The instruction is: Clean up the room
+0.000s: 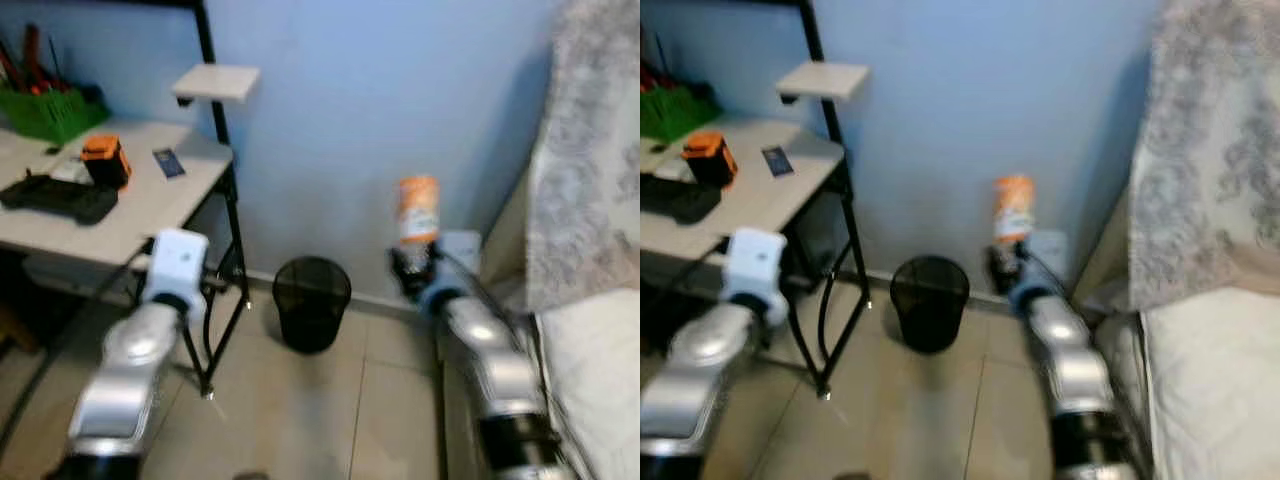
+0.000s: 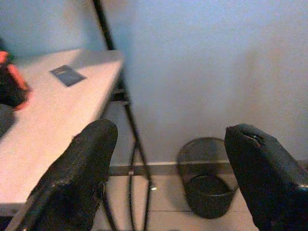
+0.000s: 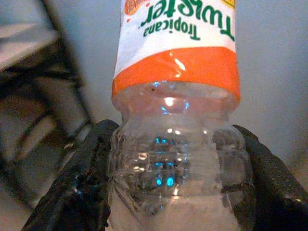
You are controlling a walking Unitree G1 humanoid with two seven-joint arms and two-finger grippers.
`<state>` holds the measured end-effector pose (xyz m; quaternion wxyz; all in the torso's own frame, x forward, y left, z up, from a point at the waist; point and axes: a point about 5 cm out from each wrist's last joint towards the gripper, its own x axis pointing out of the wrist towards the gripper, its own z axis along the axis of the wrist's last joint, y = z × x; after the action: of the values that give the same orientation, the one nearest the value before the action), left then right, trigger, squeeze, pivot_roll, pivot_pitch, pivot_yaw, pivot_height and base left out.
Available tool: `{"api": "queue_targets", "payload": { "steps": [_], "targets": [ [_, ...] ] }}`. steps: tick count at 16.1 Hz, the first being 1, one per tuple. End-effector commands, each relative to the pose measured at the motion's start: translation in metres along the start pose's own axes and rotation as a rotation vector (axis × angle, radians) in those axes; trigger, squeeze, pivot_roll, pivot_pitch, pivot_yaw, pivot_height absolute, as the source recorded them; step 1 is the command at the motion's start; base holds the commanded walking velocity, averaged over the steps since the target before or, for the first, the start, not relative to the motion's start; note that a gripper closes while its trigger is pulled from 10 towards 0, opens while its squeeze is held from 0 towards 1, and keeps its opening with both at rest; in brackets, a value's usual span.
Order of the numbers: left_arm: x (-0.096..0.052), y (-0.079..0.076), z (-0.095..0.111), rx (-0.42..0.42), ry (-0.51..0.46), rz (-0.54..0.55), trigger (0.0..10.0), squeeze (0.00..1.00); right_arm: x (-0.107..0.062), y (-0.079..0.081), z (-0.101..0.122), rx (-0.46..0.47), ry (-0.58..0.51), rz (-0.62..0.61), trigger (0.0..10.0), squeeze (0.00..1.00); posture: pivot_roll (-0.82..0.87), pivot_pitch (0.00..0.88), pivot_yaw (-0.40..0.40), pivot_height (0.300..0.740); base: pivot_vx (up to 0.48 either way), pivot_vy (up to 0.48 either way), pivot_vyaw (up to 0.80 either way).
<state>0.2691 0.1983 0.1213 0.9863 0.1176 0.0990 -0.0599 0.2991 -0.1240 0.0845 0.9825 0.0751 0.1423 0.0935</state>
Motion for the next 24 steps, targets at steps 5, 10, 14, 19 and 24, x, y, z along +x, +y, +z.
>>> {"api": "queue_targets", "payload": {
  "steps": [5, 10, 14, 19, 24],
  "targets": [
    [-0.012, -0.008, 0.003, 0.008, -0.034, -0.039, 10.0, 0.0, -0.012, -0.02, 0.006, -0.019, -0.02, -0.042, 10.0, 0.0, 0.08, 0.0, -0.024, 0.74, 0.338, 0.0, 0.0],
    [-0.02, -0.012, -0.001, 0.01, -0.019, -0.074, 10.0, 0.0, -0.02, -0.023, -0.002, -0.011, 0.012, -0.055, 10.0, 0.0, 0.08, 0.0, -0.033, 0.74, 0.324, 0.0, 0.0],
    [-0.018, -0.014, 0.0, 0.035, -0.02, -0.096, 10.0, 0.0, -0.018, -0.021, -0.001, -0.009, 0.025, -0.057, 10.0, 0.0, 0.09, 0.0, -0.034, 0.74, 0.304, 0.0, 0.0],
    [-0.028, -0.012, -0.002, 0.036, -0.016, -0.101, 10.0, 0.0, -0.027, -0.03, -0.006, -0.007, 0.041, -0.08, 10.0, 0.0, 0.09, 0.0, -0.049, 0.74, 0.294, 0.0, 0.0],
    [-0.029, -0.016, -0.004, 0.046, -0.005, -0.114, 10.0, 0.0, -0.01, -0.026, -0.005, -0.083, 0.093, -0.015, 10.0, 0.0, 0.11, 0.0, -0.075, 0.74, 0.292, 0.0, 0.0]
  ]
}}
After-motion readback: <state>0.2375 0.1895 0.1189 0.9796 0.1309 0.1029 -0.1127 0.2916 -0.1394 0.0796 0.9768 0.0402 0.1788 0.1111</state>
